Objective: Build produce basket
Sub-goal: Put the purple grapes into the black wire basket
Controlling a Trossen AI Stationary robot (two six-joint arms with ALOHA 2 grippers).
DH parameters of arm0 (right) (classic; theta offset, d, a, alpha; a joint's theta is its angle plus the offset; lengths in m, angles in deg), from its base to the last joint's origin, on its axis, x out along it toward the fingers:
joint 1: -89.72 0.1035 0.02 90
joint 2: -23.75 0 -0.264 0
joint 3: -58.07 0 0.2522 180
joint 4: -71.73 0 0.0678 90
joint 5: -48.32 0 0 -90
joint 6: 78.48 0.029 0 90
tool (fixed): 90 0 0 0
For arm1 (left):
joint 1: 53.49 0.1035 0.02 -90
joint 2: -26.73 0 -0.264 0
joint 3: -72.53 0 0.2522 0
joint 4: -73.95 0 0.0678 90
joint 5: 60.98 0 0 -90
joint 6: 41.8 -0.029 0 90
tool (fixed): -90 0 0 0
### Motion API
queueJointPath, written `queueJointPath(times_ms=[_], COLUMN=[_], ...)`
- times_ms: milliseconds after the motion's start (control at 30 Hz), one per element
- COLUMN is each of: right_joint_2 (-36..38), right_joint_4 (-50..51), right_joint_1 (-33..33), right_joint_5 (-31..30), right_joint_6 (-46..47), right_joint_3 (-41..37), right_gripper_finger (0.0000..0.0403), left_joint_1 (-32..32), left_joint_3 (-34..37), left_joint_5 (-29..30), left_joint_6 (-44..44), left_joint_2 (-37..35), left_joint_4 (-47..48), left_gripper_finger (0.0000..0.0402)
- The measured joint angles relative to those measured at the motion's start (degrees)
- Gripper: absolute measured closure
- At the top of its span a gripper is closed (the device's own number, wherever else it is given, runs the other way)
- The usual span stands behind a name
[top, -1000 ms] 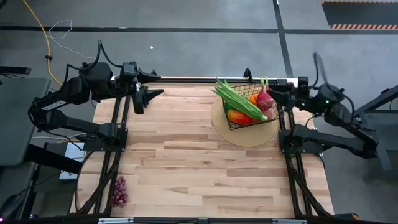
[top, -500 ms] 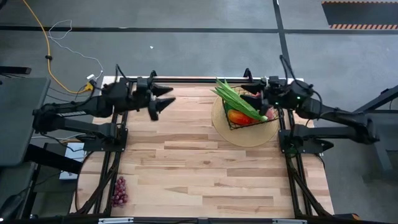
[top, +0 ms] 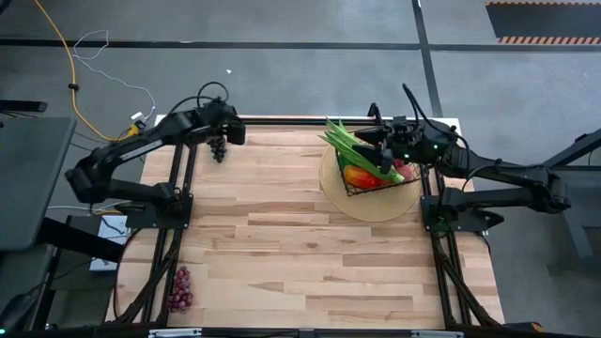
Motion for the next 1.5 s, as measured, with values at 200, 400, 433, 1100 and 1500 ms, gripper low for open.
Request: queueJointPath(times_ms=[200,400,433,1100,1500], right_joint_2=[-0.28,-0.28,-0.28,-0.28,-0.28], right_joint_4=[0.13,0.22,0.17,0.24,0.72], right_joint_1=[0.02,0.20,0.20,0.20,0.20], right_joint_5=[-0.50,-2.62,-2.64,-2.66,-2.66], right_joint_6=[0.21,1.57,1.60,1.89,1.18], right_joint_3=[0.00,0.00,0.00,0.00,0.00], right_gripper_finger=[0.0091,0.0091,0.0091,0.0091,0.0091], left_joint_1=[6.37,6.94,6.93,6.52,7.55], left_joint_3=[3.63,4.21,4.30,4.28,3.71], left_joint_5=[1.60,6.69,7.18,13.55,10.43], left_joint_6=[3.08,8.99,9.85,21.93,31.30], left_joint_2=[7.20,10.88,11.46,24.56,31.35], left_joint_4=[-2.43,-7.03,-7.27,-5.33,-10.89], left_gripper_finger=[0.0131,0.0131,0.0131,0.0137,0.0139])
